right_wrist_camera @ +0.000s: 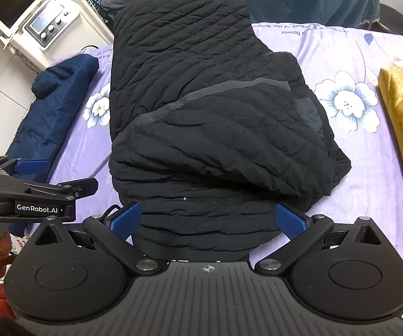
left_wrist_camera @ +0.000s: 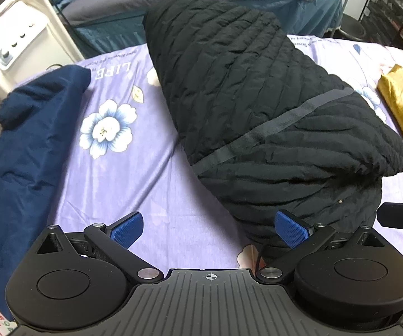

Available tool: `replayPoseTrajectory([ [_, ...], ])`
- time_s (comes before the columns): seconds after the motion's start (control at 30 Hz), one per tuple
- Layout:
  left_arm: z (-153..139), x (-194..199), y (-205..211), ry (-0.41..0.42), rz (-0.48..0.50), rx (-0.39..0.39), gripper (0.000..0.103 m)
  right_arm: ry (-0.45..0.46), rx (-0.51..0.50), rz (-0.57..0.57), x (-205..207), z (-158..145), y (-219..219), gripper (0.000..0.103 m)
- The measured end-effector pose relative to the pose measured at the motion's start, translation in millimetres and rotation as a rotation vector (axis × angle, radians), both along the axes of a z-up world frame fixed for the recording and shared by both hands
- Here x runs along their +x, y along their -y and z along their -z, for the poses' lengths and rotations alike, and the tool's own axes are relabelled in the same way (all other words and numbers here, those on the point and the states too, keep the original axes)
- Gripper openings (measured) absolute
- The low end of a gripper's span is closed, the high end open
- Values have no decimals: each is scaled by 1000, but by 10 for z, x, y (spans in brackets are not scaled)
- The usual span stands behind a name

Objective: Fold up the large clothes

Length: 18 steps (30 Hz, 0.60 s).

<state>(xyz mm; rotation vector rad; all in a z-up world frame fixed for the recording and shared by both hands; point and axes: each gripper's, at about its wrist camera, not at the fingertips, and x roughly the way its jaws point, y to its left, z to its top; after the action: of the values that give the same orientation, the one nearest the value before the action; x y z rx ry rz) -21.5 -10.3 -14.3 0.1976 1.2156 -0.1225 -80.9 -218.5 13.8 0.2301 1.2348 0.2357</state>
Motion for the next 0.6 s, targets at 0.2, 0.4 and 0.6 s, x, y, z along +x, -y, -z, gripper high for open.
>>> replayPoseTrajectory([
  [0.2, 14, 6, -15, -10, -8, -3, 103, 8, -4, -19, 8, 26, -46, 101],
  [0.4, 37, 11, -20, -19, -12, -5, 103, -5, -13, -23, 24, 48, -65, 102],
  [0.6, 55, 15, -18, -26, -14, -7, 103, -13, -27, -21, 35, 66, -55, 102],
])
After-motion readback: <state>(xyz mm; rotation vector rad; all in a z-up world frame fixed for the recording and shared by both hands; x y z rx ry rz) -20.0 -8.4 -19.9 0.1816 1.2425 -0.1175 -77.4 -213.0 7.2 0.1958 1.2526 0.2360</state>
